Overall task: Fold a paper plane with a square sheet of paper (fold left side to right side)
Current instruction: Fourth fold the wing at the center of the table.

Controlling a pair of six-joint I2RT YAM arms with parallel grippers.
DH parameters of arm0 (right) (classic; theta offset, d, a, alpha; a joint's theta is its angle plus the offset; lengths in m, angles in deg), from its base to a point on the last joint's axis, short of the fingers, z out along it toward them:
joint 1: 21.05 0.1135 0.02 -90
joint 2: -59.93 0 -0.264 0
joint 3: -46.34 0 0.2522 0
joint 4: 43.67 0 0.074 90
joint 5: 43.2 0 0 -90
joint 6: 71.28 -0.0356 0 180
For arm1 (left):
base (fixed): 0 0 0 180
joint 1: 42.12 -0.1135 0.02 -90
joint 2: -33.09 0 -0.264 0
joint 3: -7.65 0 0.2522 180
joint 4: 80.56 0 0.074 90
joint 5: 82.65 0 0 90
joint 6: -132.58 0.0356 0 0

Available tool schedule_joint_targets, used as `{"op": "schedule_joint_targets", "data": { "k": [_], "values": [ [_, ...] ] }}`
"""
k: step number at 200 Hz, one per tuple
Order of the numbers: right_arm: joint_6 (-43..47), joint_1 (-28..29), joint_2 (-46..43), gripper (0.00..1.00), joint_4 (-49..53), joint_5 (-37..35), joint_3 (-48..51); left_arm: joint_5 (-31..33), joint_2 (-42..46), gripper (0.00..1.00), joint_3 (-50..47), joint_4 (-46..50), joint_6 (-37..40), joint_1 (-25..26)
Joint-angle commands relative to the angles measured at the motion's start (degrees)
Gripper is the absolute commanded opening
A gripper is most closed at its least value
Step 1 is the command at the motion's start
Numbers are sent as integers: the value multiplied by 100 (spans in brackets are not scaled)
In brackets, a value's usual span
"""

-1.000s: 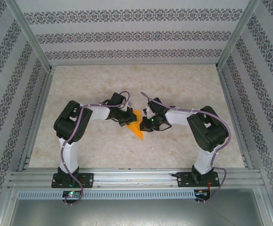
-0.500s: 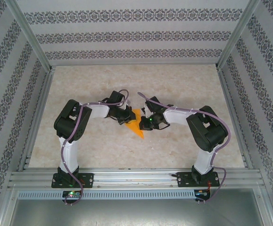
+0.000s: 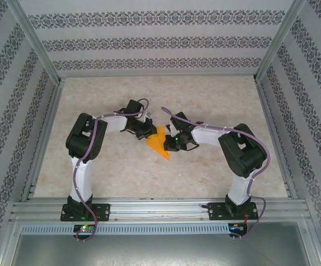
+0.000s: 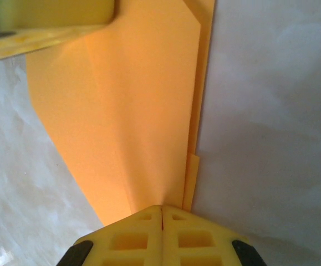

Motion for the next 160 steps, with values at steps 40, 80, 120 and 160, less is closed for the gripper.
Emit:
{"op": "schedule_joint_targets", "data": {
  "k": [40, 80, 120, 160],
  "values": [
    [191, 64, 294, 0, 1209, -349, 147, 958, -385, 6, 493, 294, 344, -562],
    [195, 64, 304, 0, 1216, -329, 144, 949, -511, 6, 758, 432, 429, -759],
    [155, 46, 282, 0, 1187, -262, 99, 984, -470, 7, 960, 715, 648, -901],
    [54, 3, 207, 0, 1025, -154, 103, 899, 432, 7, 588, 622, 845, -876]
  ]
}}
